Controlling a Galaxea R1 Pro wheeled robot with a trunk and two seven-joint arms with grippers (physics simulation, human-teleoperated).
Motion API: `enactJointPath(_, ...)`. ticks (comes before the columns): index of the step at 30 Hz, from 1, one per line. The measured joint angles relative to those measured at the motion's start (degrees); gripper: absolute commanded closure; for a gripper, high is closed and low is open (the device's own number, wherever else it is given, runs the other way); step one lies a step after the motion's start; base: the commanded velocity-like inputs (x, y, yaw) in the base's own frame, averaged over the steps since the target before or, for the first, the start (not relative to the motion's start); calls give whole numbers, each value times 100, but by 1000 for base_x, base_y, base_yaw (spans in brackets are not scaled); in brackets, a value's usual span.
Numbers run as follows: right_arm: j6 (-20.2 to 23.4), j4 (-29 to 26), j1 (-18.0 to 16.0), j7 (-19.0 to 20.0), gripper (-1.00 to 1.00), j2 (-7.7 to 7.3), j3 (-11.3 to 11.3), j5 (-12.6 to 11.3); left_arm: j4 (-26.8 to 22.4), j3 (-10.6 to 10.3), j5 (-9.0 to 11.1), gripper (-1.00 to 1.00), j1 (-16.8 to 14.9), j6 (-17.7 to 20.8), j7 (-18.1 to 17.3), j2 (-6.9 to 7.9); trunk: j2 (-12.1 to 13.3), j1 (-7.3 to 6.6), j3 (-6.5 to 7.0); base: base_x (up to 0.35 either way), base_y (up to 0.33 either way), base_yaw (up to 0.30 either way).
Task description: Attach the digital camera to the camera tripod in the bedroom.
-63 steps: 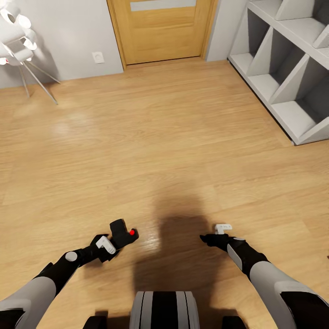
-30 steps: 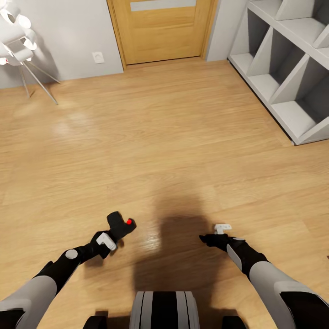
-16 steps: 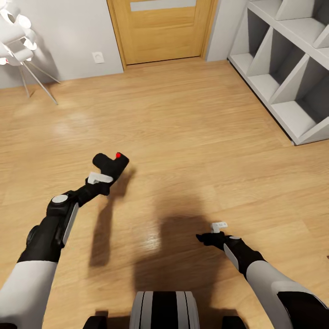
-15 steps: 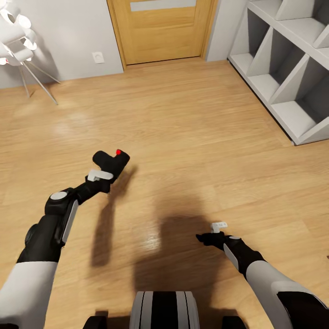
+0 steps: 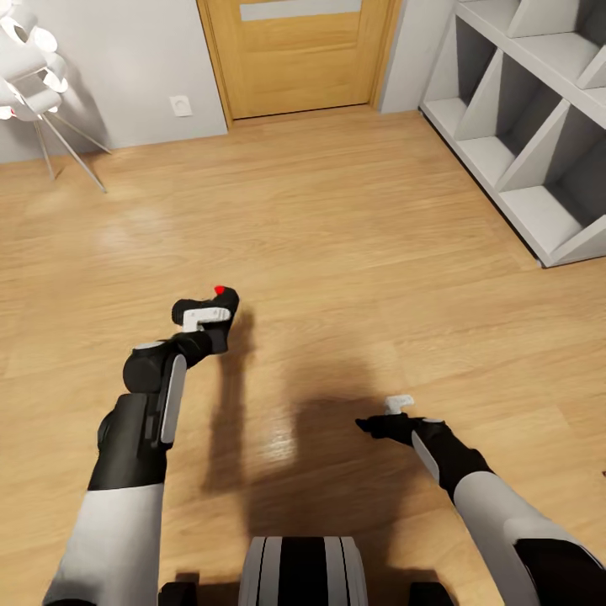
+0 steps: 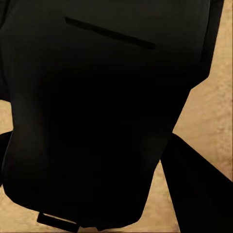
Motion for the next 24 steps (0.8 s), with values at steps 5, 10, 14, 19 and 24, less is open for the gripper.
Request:
enactJointPath(5,239,-246,1,28,-100,-12,-5,-14,193,-16,206,100,0,13,149,-171,0,0,0,0,0,0)
enactJointPath(10,278,-291,1,38,-100,-8,2,-20,809,-15,642,100,0,-31,209,-177,0,0,0,0,0,0)
enactJointPath(14,334,-303,1,130,-100,-5,3,-36,1675,-12,809,100,0,-286,395,-177,0,1,-1,0,0,0)
enactJointPath(19,440,-305,1,346,-100,-4,-5,-40,2348,-11,861,100,-1,-913,500,-178,0,0,0,0,0,0)
enactJointPath(24,482,-305,1,513,-100,2,-6,-41,2850,-3,876,100,-1,-1519,545,-178,0,0,0,0,0,0)
